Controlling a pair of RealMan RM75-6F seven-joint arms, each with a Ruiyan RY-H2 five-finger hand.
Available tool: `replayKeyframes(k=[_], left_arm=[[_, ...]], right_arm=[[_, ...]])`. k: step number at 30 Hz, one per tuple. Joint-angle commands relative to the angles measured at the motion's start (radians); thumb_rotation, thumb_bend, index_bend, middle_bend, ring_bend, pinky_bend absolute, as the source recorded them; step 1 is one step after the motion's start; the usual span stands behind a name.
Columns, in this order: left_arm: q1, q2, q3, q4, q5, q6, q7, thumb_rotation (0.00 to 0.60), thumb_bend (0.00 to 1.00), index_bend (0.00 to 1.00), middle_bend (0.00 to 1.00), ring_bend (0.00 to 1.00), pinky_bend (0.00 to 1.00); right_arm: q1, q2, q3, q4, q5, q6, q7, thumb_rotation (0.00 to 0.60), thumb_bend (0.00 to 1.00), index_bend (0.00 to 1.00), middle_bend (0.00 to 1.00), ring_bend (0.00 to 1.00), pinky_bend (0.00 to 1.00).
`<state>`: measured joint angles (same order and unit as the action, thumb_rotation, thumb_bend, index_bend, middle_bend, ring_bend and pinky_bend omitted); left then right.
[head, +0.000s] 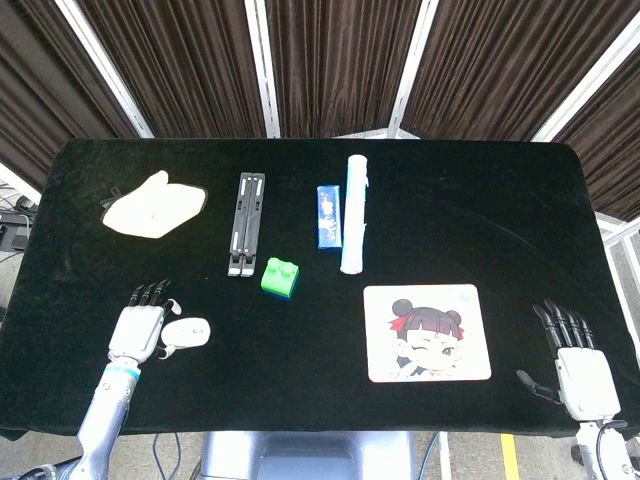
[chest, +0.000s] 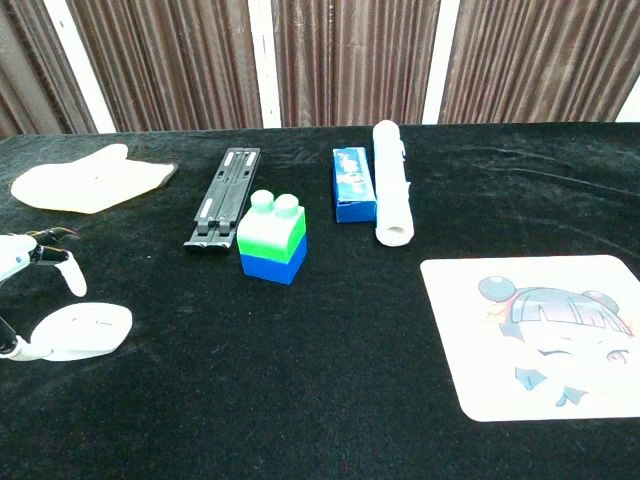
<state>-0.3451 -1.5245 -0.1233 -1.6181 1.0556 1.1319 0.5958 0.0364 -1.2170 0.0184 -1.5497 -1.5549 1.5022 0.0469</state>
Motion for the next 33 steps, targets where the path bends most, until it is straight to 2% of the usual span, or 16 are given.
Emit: replayKeyframes(k=[1,4,8,10,20,26,33], left_arm=[[-0.012,-0.015,0.002,0.012,-0.019,-0.006,0.018,0.6,0.18,0.36,0.0,0.0,0.0],[-0.023,-0.034,0.004,0.028,-0.033,-0.007,0.034,0.6,0.2,0.4,0.0,0.0,0.0],[-0.032,-0.051,0.007,0.034,-0.038,0.001,0.032,0.6,0.3,0.52,0.0,0.0,0.0],[-0.034,-0.055,0.01,0.034,-0.035,0.006,0.03,0.6,0.32,0.54,0.0,0.0,0.0],[-0.05,-0.041,0.016,-0.005,0.046,0.039,-0.007,0.6,0.33,0.55,0.0,0.0,0.0],[-0.091,-0.027,-0.011,-0.074,0.06,0.024,0.014,0.6,0.33,0.55,0.0,0.0,0.0],[-0.166,-0.049,-0.059,-0.135,0.018,-0.016,0.071,0.6,0.33,0.55,0.0,0.0,0.0]], right_arm=[[0.0,-0.001,-0.001,0.001,0.0,-0.001,-0.001,0.6,0.17,0.03,0.0,0.0,0.0],[0.0,-0.002,-0.002,0.003,0.0,-0.003,-0.002,0.6,0.17,0.03,0.0,0.0,0.0],[0.001,-0.004,-0.002,0.004,-0.001,-0.003,-0.003,0.6,0.17,0.03,0.0,0.0,0.0],[0.0,-0.004,-0.002,0.004,-0.001,-0.003,-0.002,0.6,0.17,0.03,0.0,0.0,0.0],[0.0,-0.003,0.0,0.004,-0.001,0.001,-0.005,0.6,0.17,0.03,0.0,0.0,0.0],[-0.002,-0.011,0.006,0.014,-0.007,0.02,-0.03,0.6,0.17,0.03,0.0,0.0,0.0],[0.001,-0.008,0.018,0.018,0.022,0.004,-0.016,0.6,0.17,0.03,0.0,0.0,0.0]])
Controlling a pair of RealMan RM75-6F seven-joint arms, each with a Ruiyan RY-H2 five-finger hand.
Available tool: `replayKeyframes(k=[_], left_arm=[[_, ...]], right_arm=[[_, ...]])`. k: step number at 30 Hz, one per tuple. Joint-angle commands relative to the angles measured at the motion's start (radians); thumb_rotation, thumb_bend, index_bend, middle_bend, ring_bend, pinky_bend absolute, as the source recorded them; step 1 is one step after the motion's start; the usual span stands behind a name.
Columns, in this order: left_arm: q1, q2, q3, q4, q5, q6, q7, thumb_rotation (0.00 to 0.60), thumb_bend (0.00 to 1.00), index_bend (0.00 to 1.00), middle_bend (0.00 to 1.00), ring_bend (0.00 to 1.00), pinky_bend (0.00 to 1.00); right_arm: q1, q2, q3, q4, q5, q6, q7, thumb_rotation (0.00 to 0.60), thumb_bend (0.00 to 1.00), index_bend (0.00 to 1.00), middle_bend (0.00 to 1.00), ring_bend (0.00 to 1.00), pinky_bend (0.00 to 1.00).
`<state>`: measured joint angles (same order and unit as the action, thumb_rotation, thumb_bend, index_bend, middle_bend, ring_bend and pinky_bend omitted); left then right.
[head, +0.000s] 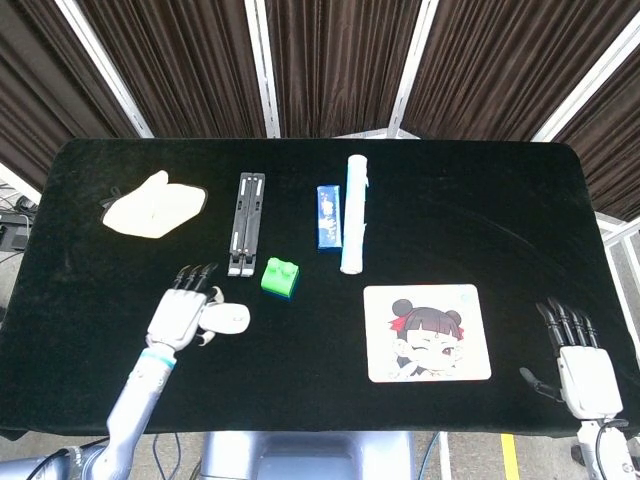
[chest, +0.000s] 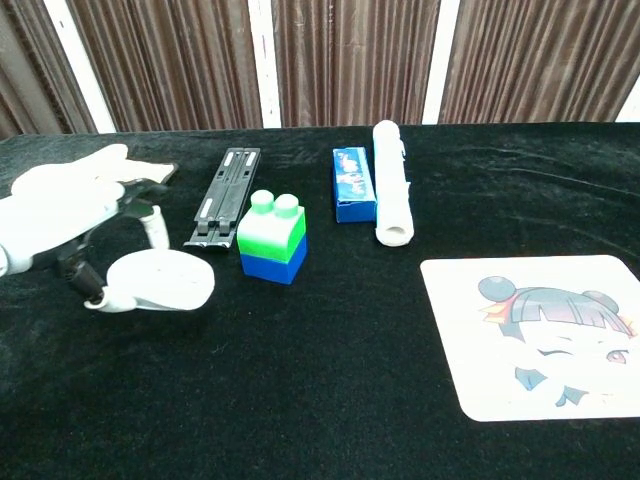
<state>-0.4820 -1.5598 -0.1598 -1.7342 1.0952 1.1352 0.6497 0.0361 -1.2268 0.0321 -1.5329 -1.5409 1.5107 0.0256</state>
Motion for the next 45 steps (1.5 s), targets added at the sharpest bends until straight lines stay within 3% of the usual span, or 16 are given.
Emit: replayKeyframes(k=[1,13,25,39,43,45], left_arm=[[-0.043,-0.019,-0.03,-0.022,-0.031,-0.025,0.028,0.6,0.33,0.55,0.0,0.0,0.0],[-0.226,-0.084,-0.101,0.01,-0.041,-0.16,0.043,0.6,0.33,0.55,0.0,0.0,0.0],[-0.405,-0.182,-0.107,0.165,-0.04,-0.271,0.075,0.6,0.33,0.57,0.0,0.0,0.0],[-0.516,-0.323,-0.098,0.337,-0.102,-0.312,0.076,0.6,0.33,0.56,0.0,0.0,0.0],[-0.525,-0.355,-0.089,0.372,-0.111,-0.311,0.055,0.6,0.33,0.5,0.0,0.0,0.0],[-0.528,-0.36,-0.079,0.386,-0.112,-0.306,0.065,0.6,0.3,0.39,0.0,0.0,0.0]], right_arm=[[0.002,0.002,0.006,0.001,0.011,-0.006,0.007,0.6,0.17,0.03,0.0,0.0,0.0],[0.007,0.01,0.028,0.007,0.052,-0.022,0.034,0.6,0.17,0.03,0.0,0.0,0.0],[0.012,0.021,0.05,0.017,0.1,-0.049,0.075,0.6,0.17,0.03,0.0,0.0,0.0],[0.016,0.02,0.059,0.026,0.127,-0.07,0.092,0.6,0.18,0.03,0.0,0.0,0.0],[0.016,0.022,0.062,0.025,0.129,-0.068,0.096,0.6,0.17,0.03,0.0,0.0,0.0],[0.016,0.022,0.063,0.026,0.13,-0.068,0.096,0.6,0.17,0.03,0.0,0.0,0.0]])
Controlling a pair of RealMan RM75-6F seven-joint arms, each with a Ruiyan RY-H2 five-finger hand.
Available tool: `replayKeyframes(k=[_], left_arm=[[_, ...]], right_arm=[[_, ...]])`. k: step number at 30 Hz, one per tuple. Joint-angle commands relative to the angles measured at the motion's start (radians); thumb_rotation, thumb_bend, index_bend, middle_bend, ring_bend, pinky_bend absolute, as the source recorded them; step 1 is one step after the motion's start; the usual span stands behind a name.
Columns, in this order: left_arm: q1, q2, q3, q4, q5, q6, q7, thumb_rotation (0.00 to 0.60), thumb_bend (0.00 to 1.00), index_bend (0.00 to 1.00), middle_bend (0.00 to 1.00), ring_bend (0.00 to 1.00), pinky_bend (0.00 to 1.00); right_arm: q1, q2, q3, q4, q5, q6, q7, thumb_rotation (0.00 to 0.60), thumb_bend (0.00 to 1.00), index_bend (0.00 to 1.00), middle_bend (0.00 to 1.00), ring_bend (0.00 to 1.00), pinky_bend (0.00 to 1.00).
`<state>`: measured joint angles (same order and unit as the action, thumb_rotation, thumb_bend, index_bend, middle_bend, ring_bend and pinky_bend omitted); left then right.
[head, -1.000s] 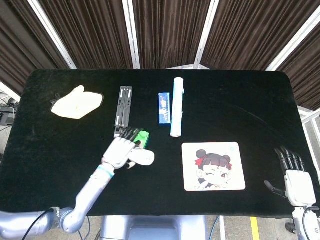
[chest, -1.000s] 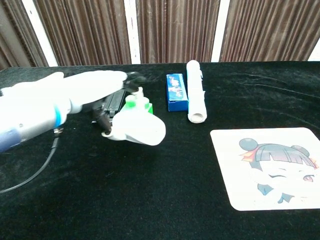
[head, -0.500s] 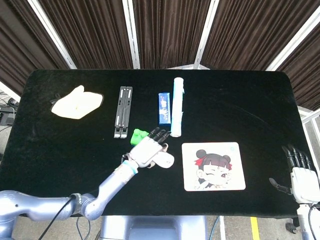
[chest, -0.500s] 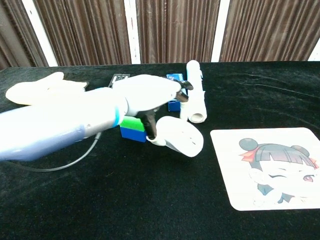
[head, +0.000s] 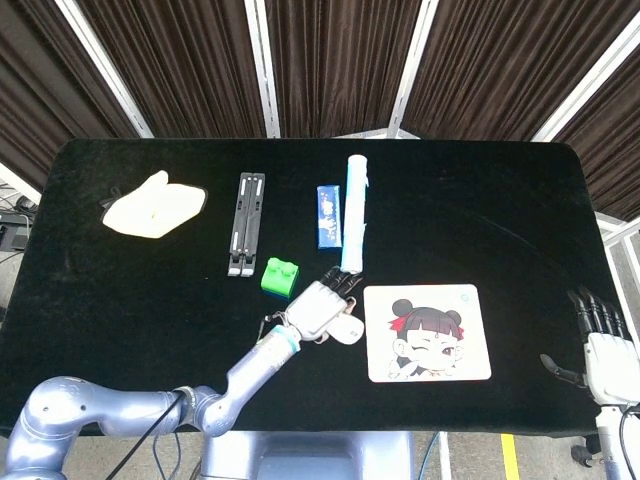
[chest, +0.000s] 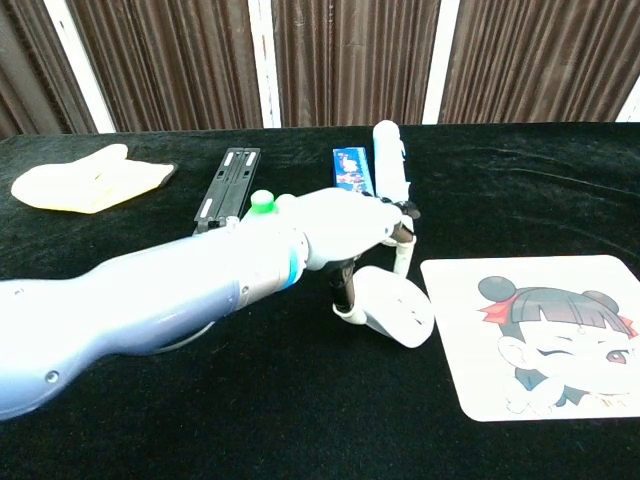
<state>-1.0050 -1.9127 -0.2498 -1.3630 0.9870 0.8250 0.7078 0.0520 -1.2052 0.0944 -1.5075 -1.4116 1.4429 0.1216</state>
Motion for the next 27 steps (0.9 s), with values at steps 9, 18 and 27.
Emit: replayKeyframes(k=[9,18,27], left_arm=[[-0.017,0.013,0.042,0.002,-0.109,0.057,0.137,0.6,0.11,0.0,0.0,0.0,0.0],[0.04,0.173,0.031,-0.166,-0.092,0.126,0.063,0.6,0.11,0.0,0.0,0.0,0.0],[0.217,0.466,0.131,-0.411,0.101,0.265,-0.111,0.6,0.11,0.0,0.0,0.0,0.0]], right_arm=[[-0.004,0.0,-0.001,-0.004,-0.009,0.013,-0.003,0.6,0.17,0.03,0.0,0.0,0.0],[-0.006,0.005,-0.003,-0.013,-0.017,0.02,-0.001,0.6,0.17,0.03,0.0,0.0,0.0],[-0.004,-0.007,-0.025,-0.021,-0.038,0.011,-0.038,0.6,0.17,0.03,0.0,0.0,0.0]])
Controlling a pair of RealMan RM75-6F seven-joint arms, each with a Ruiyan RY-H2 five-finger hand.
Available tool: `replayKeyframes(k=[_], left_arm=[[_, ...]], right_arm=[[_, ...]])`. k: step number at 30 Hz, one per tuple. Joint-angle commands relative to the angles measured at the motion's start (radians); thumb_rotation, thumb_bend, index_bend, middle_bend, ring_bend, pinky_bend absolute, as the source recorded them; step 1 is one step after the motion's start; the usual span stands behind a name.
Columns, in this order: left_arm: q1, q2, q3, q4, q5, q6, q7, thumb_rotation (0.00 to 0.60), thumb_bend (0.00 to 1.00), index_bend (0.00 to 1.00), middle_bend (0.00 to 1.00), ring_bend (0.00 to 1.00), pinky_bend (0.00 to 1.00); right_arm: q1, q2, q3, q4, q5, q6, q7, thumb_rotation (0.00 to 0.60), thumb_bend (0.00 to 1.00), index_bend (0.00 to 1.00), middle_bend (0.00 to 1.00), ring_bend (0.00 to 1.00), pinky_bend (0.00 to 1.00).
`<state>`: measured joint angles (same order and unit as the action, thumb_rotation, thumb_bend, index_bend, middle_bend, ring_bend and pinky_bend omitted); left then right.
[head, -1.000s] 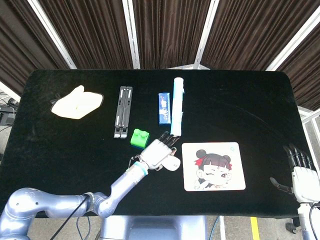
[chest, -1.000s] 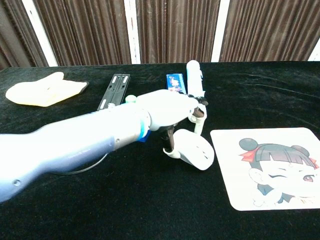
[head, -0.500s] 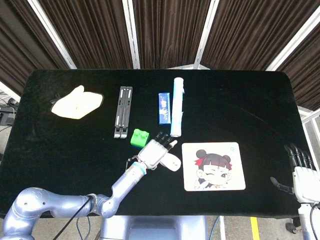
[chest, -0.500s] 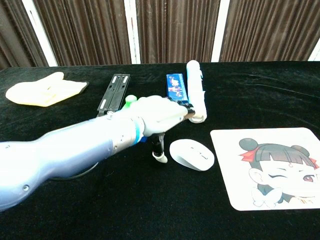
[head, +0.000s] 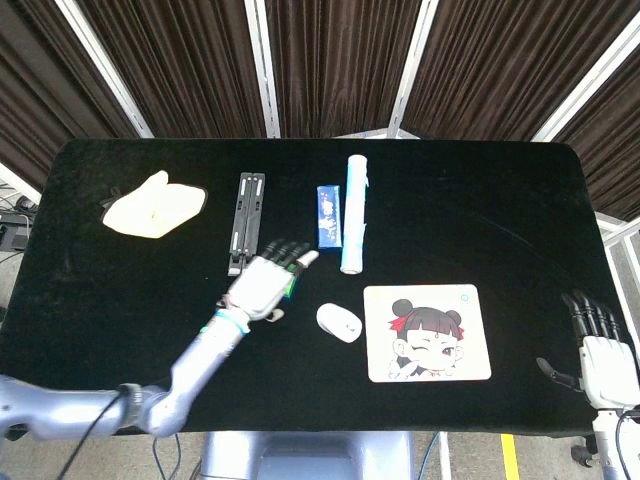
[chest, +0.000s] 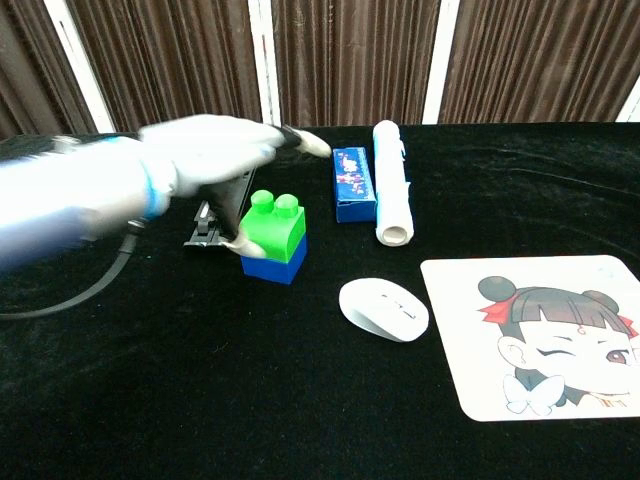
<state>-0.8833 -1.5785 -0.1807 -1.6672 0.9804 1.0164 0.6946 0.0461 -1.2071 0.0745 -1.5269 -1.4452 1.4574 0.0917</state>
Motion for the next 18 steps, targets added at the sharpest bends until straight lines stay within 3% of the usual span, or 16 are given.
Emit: replayKeyframes(k=[1,11,18], left_arm=[[0.117,0.163,0.08,-0.122,0.141,0.088,-0.125,0.6,0.11,0.0,0.0,0.0,0.0],[0.359,0.422,0.281,-0.162,0.44,0.285,-0.431,0.6,0.11,0.0,0.0,0.0,0.0],[0.522,0.505,0.397,-0.078,0.6,0.451,-0.628,0.6,0.11,0.0,0.0,0.0,0.0]], right_arm=[[0.002,-0.007,-0.007,-0.002,-0.006,-0.006,-0.011,0.6,0.17,0.03,0.0,0.0,0.0],[0.009,-0.024,-0.012,0.006,0.001,-0.025,-0.039,0.6,0.16,0.03,0.0,0.0,0.0],[0.012,-0.037,-0.017,-0.002,-0.006,-0.026,-0.062,0.6,0.15,0.03,0.0,0.0,0.0]])
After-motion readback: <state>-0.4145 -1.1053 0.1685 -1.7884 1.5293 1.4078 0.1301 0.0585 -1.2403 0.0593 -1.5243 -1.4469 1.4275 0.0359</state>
